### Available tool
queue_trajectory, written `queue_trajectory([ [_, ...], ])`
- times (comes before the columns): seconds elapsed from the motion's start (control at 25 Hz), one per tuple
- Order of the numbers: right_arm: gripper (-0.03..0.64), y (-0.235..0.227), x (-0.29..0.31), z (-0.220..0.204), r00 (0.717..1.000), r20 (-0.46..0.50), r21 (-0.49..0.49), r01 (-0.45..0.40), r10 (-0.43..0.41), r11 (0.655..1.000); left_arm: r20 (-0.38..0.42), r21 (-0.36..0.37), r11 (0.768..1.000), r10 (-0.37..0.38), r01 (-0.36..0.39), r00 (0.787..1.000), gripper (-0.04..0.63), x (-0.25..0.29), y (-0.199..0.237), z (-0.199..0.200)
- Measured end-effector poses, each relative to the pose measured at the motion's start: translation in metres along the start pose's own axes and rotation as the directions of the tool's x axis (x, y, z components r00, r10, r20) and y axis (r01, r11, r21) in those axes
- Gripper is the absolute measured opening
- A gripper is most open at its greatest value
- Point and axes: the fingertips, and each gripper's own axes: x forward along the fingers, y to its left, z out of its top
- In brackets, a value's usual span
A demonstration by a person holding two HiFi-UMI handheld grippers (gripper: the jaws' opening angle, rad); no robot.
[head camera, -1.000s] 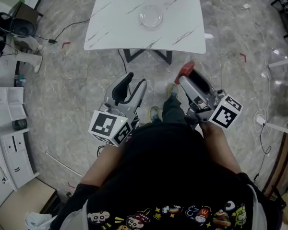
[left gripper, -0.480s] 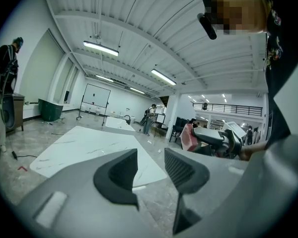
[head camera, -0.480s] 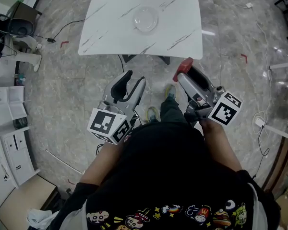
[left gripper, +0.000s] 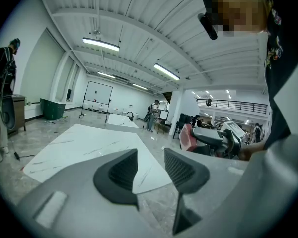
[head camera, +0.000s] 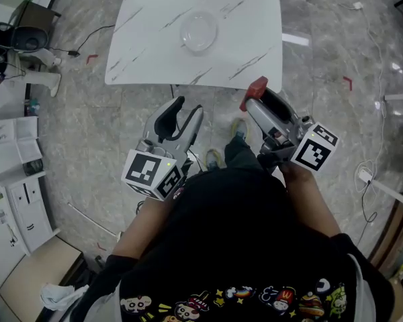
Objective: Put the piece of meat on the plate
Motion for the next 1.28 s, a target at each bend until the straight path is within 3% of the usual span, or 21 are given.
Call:
queue_trajectory([
  [0.48, 0.304, -0.049, 0.013, 0.031, 0.995, -0.092, 0.017, -0.029, 0.031, 0.999, -0.012, -0.019, 0.997, 0.074, -0.074, 0.997, 0.285, 0.050, 0.001, 0.005],
  [0.84, 0.304, -0.062, 0.044, 0.031, 0.976, -0.201, -0.049, -0.092, 0.081, 0.995, 0.001, -0.044, 0.993, 0.112, -0.112, 0.994, 0.285, 0.061, 0.005, 0.003],
  [1.28, 0.304, -0.083, 0.095, 0.017, 0.958, -0.287, -0.102, -0.049, 0.018, 0.994, 0.002, -0.076, 0.992, 0.101, -0.101, 0.995, 0.285, 0.076, 0.049, 0.000],
])
